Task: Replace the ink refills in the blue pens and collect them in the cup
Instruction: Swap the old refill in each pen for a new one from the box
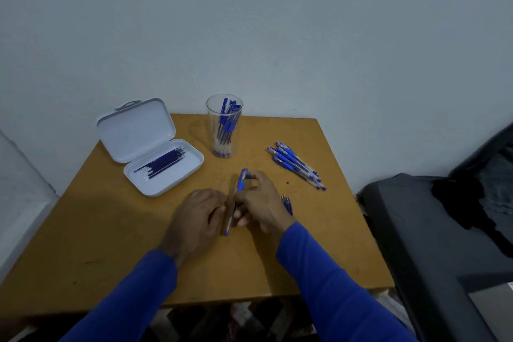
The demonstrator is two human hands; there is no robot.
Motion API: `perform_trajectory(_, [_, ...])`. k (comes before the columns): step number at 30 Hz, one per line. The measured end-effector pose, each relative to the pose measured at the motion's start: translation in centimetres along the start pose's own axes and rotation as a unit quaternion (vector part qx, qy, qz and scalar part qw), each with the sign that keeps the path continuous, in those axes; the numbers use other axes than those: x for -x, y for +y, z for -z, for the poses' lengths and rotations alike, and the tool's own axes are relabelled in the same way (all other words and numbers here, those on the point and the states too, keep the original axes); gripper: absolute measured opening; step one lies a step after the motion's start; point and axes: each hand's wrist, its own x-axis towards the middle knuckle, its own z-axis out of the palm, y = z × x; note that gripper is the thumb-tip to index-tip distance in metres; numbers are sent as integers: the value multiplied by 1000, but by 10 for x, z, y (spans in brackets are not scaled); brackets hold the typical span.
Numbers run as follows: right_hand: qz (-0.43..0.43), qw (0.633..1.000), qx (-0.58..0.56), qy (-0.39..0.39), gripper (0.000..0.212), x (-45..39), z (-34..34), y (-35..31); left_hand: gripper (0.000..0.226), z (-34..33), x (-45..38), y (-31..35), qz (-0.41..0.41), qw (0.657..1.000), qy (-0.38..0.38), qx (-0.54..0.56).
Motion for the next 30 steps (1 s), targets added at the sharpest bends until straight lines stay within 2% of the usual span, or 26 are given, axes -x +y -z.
perform_trajectory(2, [9,999,-19,-37,87,6,-8,7,39,3,12,2,5,999,34,15])
perform_trajectory(4, [23,997,-39,-56,94,13,-15,12,39,6,23,4,9,998,58,28])
perform_trajectory(6, [34,997,-41,-60,83,21,-21,15,41,10,33,7,13,997,64,42])
perform_trajectory(11, [43,998,-44,-33,39,32,-31,24,45,19,50,10,29,994,52,93])
perform_trajectory(14, [49,997,-49,-45,22,37,-33,28,39,22,55,12,49,992,44,111])
perform_trajectory(20, [40,995,-67,-64,23,43,-28,30,26,28,63,16,69,986,40,147])
perform_trajectory(27, [29,994,-70,-82,24,45,-18,31,18,37,57,9,124,970,-46,203])
perform_trajectory(30, [37,992,-82,-91,25,46,-18,32,9,37,58,10,127,966,-34,221])
